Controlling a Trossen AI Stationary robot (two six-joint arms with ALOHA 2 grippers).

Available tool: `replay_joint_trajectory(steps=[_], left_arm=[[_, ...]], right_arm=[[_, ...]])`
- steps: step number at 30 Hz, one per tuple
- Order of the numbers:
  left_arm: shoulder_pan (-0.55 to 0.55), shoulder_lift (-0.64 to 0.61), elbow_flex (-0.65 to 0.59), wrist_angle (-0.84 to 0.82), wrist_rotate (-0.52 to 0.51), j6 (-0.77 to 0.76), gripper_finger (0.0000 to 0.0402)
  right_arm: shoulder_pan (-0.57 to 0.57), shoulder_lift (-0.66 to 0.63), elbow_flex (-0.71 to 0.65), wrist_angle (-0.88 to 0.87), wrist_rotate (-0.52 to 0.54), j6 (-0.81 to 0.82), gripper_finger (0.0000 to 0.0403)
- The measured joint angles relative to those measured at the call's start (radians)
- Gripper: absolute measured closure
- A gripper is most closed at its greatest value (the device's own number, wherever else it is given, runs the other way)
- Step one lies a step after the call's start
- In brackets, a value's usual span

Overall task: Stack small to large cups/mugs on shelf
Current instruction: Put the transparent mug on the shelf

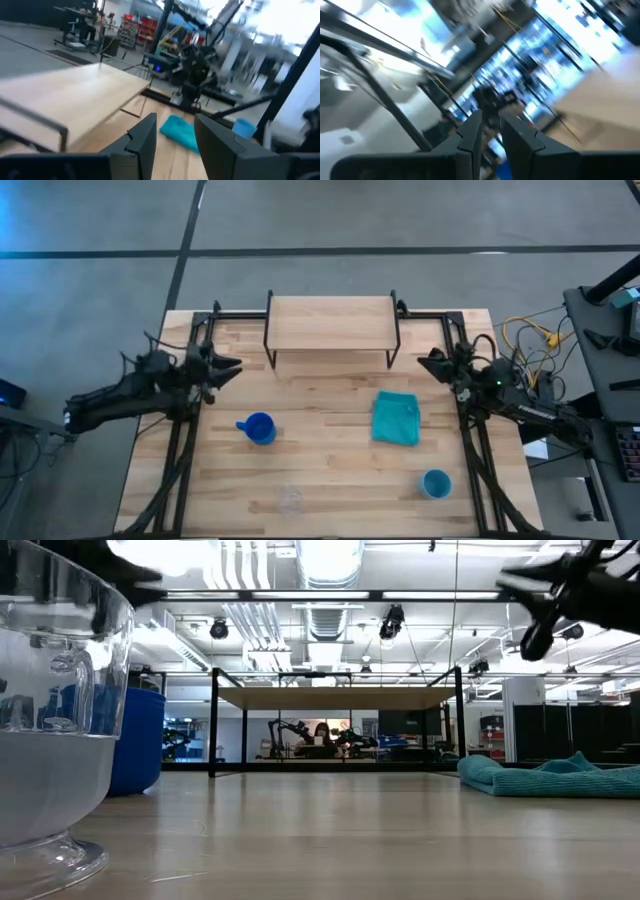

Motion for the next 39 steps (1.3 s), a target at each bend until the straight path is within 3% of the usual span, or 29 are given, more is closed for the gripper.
replay_joint_trajectory(steps=[4, 9, 18, 27, 34, 39], left_arm=[[0.001, 0.114, 0.211, -0.199, 0.002, 0.119, 0.0283], [0.001, 0.261, 0.460, -0.388, 0.003, 0.195, 0.0283], [0.001, 0.446, 0.760, -0.414, -0.032, 0.401, 0.0283], [0.001, 0.514, 0.853, -0.329, -0.050, 0.393, 0.0283], [0.001, 0.549, 0.840, -0.331, -0.046, 0.263, 0.0283], [-0.001, 0.617, 0.841, -0.330, 0.046, 0.227, 0.0283]], right_arm=[[0.000, 0.018, 0.033, 0.064, 0.003, -0.003, 0.0337], [0.000, 0.073, 0.173, -0.099, 0.001, -0.068, 0.0337], [0.001, 0.293, 0.598, -0.474, -0.098, -0.272, 0.0337], [0.001, 0.454, 0.958, -0.701, -0.108, -0.577, 0.0337], [0.001, 0.552, 1.099, -0.928, -0.210, -0.555, 0.0337], [0.028, 0.631, 1.121, -1.073, -0.230, -0.519, 0.0337]])
